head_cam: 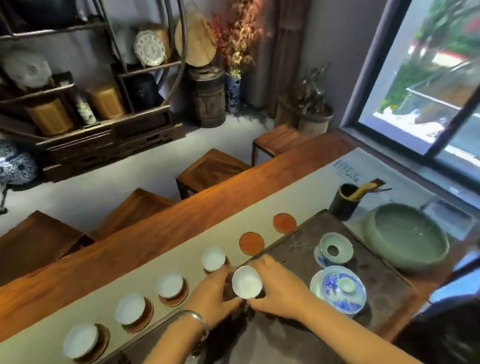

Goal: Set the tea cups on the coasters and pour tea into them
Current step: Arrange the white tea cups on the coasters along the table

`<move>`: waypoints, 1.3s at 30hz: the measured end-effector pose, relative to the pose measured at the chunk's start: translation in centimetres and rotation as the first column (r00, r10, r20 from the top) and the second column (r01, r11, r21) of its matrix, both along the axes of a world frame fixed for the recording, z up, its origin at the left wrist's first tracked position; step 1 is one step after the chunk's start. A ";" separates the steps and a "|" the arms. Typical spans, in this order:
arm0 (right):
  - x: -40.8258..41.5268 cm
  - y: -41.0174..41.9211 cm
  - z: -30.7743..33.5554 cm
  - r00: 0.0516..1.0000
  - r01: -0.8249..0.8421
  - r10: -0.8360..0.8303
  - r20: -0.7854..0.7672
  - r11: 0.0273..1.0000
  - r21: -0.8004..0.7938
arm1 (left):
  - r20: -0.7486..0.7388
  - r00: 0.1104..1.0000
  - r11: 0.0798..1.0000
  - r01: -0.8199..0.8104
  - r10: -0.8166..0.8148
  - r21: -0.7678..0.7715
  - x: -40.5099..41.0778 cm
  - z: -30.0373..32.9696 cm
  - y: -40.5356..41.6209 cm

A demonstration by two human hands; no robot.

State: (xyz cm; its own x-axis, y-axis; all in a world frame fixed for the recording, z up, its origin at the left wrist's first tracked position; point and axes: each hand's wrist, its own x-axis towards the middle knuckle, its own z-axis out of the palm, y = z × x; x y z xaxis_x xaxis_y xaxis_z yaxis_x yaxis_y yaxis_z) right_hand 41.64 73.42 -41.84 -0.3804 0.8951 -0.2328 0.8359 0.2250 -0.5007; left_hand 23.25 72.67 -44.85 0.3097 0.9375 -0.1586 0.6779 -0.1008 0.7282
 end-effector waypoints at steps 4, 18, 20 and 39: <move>1.8 0.9 0.3 0.997 0.077 -0.077 0.025 0.997 0.015 | -0.025 0.997 0.997 0.071 -0.071 0.011 2.1 0.4 2.5; 4.2 7.8 -1.8 0.993 0.114 -0.114 0.017 0.993 -0.010 | -0.069 0.995 0.998 0.067 -0.065 0.020 5.4 -0.9 9.4; 4.2 9.2 -2.3 0.994 0.106 -0.105 0.016 0.994 -0.017 | -0.071 0.997 0.999 0.045 -0.044 0.015 5.4 -1.4 10.6; 2.9 16.4 -8.2 1.000 -0.002 0.001 -0.007 0.989 -0.151 | -0.173 0.985 0.993 -0.037 0.017 -0.111 4.1 -7.1 15.9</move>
